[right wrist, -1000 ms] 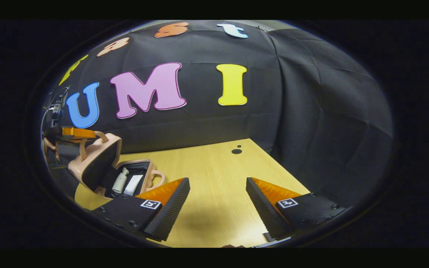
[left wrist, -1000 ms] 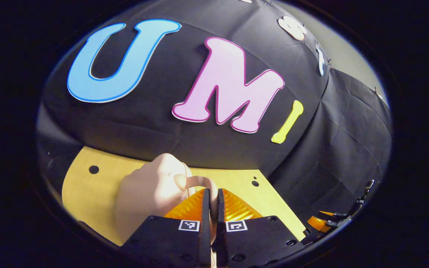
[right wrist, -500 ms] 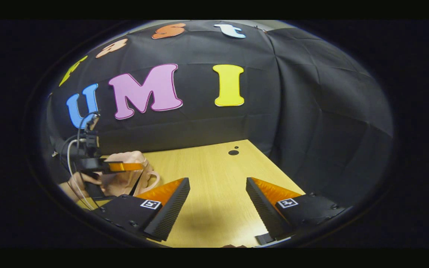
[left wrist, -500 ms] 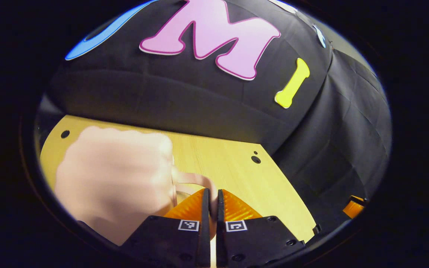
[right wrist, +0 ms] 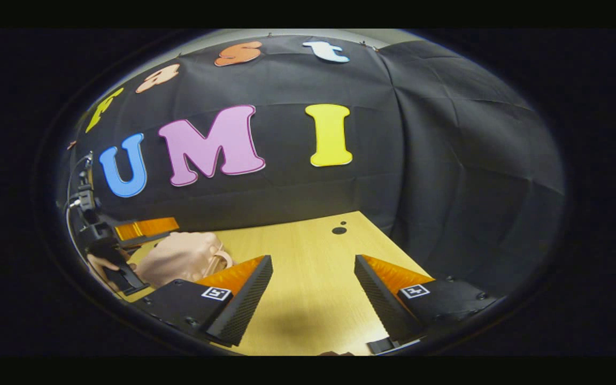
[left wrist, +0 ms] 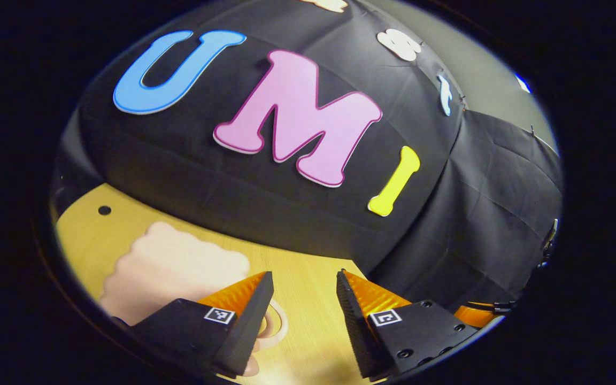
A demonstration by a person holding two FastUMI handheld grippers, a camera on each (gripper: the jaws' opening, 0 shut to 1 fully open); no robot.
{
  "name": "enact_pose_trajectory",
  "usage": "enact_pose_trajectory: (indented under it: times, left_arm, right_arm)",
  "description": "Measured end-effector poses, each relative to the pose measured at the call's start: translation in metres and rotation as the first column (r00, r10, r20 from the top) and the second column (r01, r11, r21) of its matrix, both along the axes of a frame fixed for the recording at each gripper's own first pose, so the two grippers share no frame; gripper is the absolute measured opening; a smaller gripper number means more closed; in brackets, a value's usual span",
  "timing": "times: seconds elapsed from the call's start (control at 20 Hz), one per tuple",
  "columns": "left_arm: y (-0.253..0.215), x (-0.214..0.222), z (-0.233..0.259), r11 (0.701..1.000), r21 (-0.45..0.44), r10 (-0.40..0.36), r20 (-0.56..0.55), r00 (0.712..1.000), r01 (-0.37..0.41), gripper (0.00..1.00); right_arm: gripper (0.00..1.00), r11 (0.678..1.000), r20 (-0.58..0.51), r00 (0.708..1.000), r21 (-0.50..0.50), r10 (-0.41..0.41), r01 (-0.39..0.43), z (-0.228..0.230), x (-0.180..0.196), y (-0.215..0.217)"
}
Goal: First open the suitcase, pack the skin care products into it, and then close the suitcase.
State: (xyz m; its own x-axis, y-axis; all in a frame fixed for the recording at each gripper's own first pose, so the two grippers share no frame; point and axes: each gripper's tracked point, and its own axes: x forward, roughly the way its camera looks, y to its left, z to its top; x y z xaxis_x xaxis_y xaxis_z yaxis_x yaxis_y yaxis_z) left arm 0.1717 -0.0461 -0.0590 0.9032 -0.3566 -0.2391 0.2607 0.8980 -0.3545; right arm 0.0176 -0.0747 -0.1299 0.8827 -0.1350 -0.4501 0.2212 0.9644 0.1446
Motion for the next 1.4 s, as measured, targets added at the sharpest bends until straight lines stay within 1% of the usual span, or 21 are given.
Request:
enact_pose_trajectory:
  times: [0.05, 0.15, 0.25, 0.35, 0.4, 0.5, 0.6, 0.65, 0.7, 0.8, 0.9, 1.0, 1.05, 1.1, 1.15, 1.2, 1.4]
  left_arm:
    - [0.008, -0.008, 0.018, 0.999, 0.035, 0.02, 0.035, 0.999, -0.021, 0.86]
    - [0.027, -0.032, 0.055, 0.992, 0.104, 0.059, 0.119, 0.991, -0.071, 0.94]
    - [0.04, -0.054, 0.088, 0.98, 0.147, 0.105, 0.201, 0.974, -0.136, 0.96]
    - [0.05, -0.081, 0.11, 0.967, 0.166, 0.146, 0.259, 0.955, -0.193, 0.96]
    - [0.057, -0.092, 0.113, 0.958, 0.182, 0.168, 0.271, 0.948, -0.222, 0.96]
    - [0.086, -0.123, 0.102, 0.93, 0.225, 0.232, 0.251, 0.94, -0.29, 0.96]
    - [0.101, -0.157, 0.094, 0.919, 0.255, 0.245, 0.231, 0.942, -0.302, 0.96]
    - [0.106, -0.163, 0.093, 0.915, 0.264, 0.249, 0.23, 0.941, -0.306, 0.96]
    - [0.108, -0.167, 0.09, 0.913, 0.268, 0.254, 0.217, 0.943, -0.307, 0.96]
    - [0.112, -0.165, 0.095, 0.915, 0.253, 0.262, 0.216, 0.941, -0.313, 0.96]
    - [0.118, -0.167, 0.105, 0.912, 0.246, 0.271, 0.242, 0.932, -0.329, 0.96]
    - [0.119, -0.171, 0.113, 0.905, 0.257, 0.269, 0.273, 0.924, -0.339, 0.96]
    - [0.125, -0.17, 0.117, 0.887, 0.281, 0.285, 0.293, 0.913, -0.367, 0.96]
    - [0.136, -0.171, 0.124, 0.851, 0.31, 0.319, 0.335, 0.887, -0.423, 0.96]
    - [0.14, -0.171, 0.13, 0.833, 0.327, 0.326, 0.363, 0.873, -0.447, 0.96]
    - [0.138, -0.17, 0.135, 0.83, 0.334, 0.313, 0.383, 0.869, -0.446, 0.96]
    - [0.123, -0.168, 0.137, 0.86, 0.324, 0.267, 0.375, 0.888, -0.395, 0.96]
  right_arm:
    - [0.98, 1.0, 0.01, 1.0, -0.004, 0.006, -0.006, 0.005, 0.0, 0.005]
    - [1.0, 0.999, 0.021, 0.999, -0.021, 0.039, -0.038, 0.02, -0.004, 0.02]
    - [0.98, 0.998, 0.06, 0.996, -0.018, 0.066, -0.065, 0.043, -0.005, 0.039]
    - [0.98, 0.997, 0.107, 0.991, -0.02, 0.077, -0.075, 0.065, -0.008, 0.054]
    - [0.98, 0.996, 0.129, 0.988, -0.026, 0.082, -0.079, 0.073, -0.01, 0.062]
    - [0.98, 0.993, 0.185, 0.977, -0.074, 0.106, -0.093, 0.092, -0.015, 0.08]
    - [0.98, 0.983, 0.233, 0.96, -0.14, 0.153, -0.123, 0.105, -0.021, 0.099]
    - [0.98, 0.976, 0.248, 0.953, -0.173, 0.176, -0.135, 0.107, -0.026, 0.105]
    - [0.98, 0.971, 0.25, 0.948, -0.184, 0.195, -0.151, 0.108, -0.03, 0.113]
    - [0.98, 0.968, 0.247, 0.942, -0.162, 0.228, -0.192, 0.103, -0.032, 0.128]
    - [0.97, 0.968, 0.236, 0.942, -0.142, 0.237, -0.208, 0.1, -0.032, 0.134]
    - [0.96, 0.969, 0.227, 0.945, -0.129, 0.236, -0.211, 0.1, -0.03, 0.136]
    - [0.96, 0.971, 0.236, 0.944, -0.125, 0.229, -0.204, 0.104, -0.028, 0.135]
    - [0.96, 0.973, 0.246, 0.943, -0.124, 0.223, -0.197, 0.107, -0.026, 0.134]
    - [0.96, 0.973, 0.252, 0.943, -0.126, 0.219, -0.192, 0.108, -0.024, 0.133]
    - [0.96, 0.973, 0.254, 0.942, -0.13, 0.217, -0.189, 0.109, -0.023, 0.132]
    - [0.96, 0.974, 0.259, 0.942, -0.134, 0.215, -0.185, 0.112, -0.023, 0.132]
